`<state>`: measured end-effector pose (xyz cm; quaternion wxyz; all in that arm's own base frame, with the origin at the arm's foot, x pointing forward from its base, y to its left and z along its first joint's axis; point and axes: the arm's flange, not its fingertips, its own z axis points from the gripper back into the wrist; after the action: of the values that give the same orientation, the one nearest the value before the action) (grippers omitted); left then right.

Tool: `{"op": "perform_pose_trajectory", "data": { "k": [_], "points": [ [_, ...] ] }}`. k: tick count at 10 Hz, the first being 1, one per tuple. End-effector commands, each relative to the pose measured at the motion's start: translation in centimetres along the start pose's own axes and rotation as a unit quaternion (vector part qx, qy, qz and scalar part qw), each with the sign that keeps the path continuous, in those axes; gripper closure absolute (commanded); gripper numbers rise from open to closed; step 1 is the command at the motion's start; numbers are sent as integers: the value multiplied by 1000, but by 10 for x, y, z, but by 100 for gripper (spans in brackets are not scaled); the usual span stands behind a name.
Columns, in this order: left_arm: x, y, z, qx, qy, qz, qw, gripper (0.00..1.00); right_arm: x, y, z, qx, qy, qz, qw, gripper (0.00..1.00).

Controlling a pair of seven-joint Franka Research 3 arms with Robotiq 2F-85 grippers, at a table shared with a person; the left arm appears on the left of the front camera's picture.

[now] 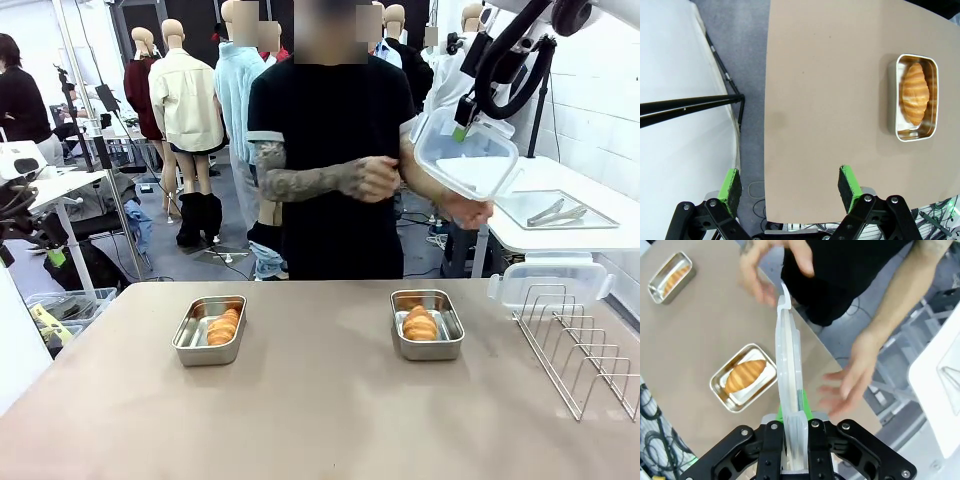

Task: Place the bread in airtight containers.
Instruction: Release when the human grabs the Airtight Container lid, then pick up one Airtight Container lid and hand it to the human.

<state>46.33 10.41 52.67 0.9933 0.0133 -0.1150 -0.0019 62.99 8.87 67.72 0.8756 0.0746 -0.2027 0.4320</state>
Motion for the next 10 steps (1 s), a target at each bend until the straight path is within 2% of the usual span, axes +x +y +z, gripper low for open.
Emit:
{"op": "perform_pose_trajectory", "data": {
  "k": [1,8,9,10],
  "points": [
    [-1,0,2,8,1,8,1000,0,0,1,1,-2,-9,-3,1000,100],
    [-1,0,2,8,1,8,1000,0,0,1,1,-2,-9,-3,1000,100],
    [-1,0,2,8,1,8,1000,0,0,0,1,-1,-2,-1,1000,96],
    [-1,0,2,8,1,8,1000,0,-3,4,2,7,4,14,1000,77]
  ]
}}
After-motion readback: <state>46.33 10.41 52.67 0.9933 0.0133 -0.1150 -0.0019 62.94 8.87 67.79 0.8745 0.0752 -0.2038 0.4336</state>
